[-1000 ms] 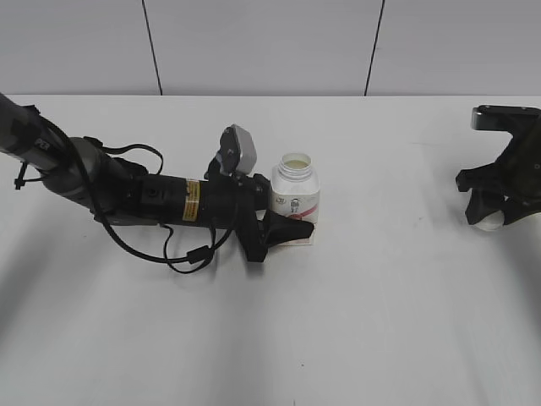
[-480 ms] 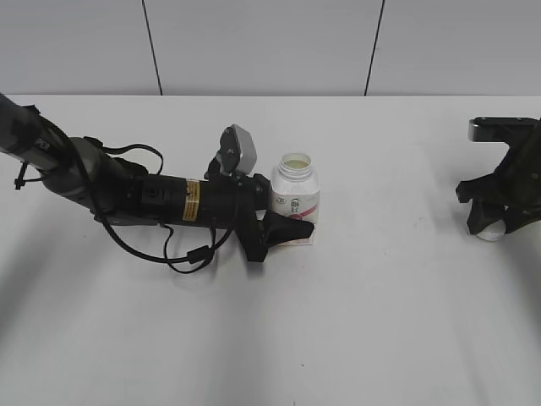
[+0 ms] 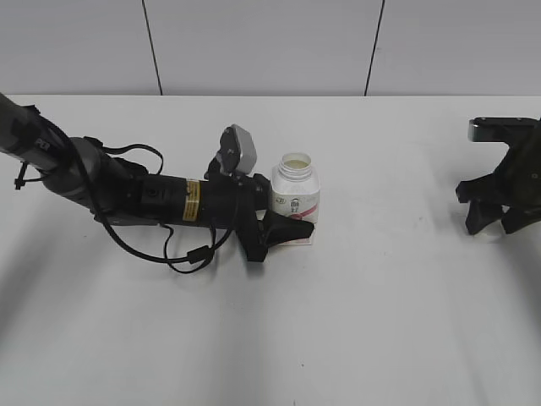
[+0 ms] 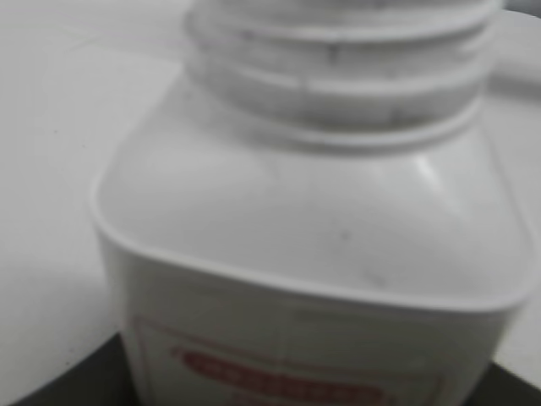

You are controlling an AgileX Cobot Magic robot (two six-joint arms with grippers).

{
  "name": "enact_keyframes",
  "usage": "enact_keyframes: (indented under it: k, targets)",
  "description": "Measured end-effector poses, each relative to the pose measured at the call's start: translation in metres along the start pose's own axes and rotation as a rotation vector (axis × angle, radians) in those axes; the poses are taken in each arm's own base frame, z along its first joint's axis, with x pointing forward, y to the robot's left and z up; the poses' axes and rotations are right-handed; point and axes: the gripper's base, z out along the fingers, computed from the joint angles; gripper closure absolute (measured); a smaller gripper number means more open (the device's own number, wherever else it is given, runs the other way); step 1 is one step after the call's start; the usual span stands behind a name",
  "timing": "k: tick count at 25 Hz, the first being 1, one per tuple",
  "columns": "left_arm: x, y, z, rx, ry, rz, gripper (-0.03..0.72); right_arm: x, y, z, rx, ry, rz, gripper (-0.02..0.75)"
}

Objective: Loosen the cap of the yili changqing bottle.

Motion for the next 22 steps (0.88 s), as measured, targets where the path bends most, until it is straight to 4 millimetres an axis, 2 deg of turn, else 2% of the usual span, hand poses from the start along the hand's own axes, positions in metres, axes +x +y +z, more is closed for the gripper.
enact_keyframes:
  k: [2,5,18,22]
  targets:
    - [0.0,0.0,0.0,0.0,0.0,0.0,0.285,0.0,0.0,0.0,-0.001,0.0,0.001,0.238]
    - [0.0,0.0,0.0,0.0,0.0,0.0,0.285,0.0,-0.0001,0.0,-0.001,0.0,0.002,0.192]
    - [-0.0006,0.0015,0.0,-0.016,-0.007,-0.01,0.285,0.0032,0.0001,-0.0001,-0.009,0.034,0.006,0.181]
    - [-0.0007,0.0023,0.0,-0.025,-0.008,-0.016,0.255,0.0041,0.0004,-0.0002,-0.012,0.045,0.008,0.181]
